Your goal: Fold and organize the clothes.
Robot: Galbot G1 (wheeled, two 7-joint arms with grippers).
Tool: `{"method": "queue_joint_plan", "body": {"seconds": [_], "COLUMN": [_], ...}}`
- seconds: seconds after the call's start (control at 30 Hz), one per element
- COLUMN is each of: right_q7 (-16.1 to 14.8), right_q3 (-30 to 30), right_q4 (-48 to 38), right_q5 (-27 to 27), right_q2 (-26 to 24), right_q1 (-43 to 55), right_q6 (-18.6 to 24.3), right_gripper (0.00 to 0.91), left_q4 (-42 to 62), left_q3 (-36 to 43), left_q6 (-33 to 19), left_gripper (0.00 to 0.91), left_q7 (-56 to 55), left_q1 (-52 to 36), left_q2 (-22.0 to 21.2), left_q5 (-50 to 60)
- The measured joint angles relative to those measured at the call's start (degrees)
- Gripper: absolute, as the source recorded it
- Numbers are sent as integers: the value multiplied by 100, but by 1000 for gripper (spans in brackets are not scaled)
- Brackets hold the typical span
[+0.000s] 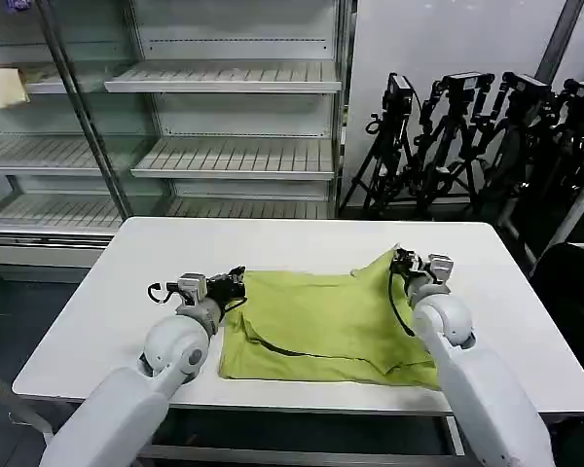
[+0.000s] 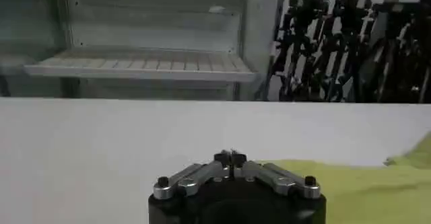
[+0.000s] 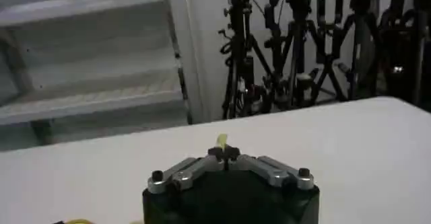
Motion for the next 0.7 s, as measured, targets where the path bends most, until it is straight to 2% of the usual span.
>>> {"method": "queue_joint_plan", "body": {"seconds": [0.37,0.7], "right_q7": [-229,-406], "right_q3": [760,1458], "right_q4": [1297,2323], "right_q5": [-155,-373], "right_q2": [-357,-324], "right_q1": [-1303,-2635], "right_q6": [47,55], "right_gripper": [0,0], "left_q4": [-780,-1281], "left_q3": [-251,-370], "left_q6": [-19,-81], "left_gripper": [50,50], "left_q7": [183,385], "left_q1": [656,1357], "left_q2": [401,645], "left_q5": [245,595]}}
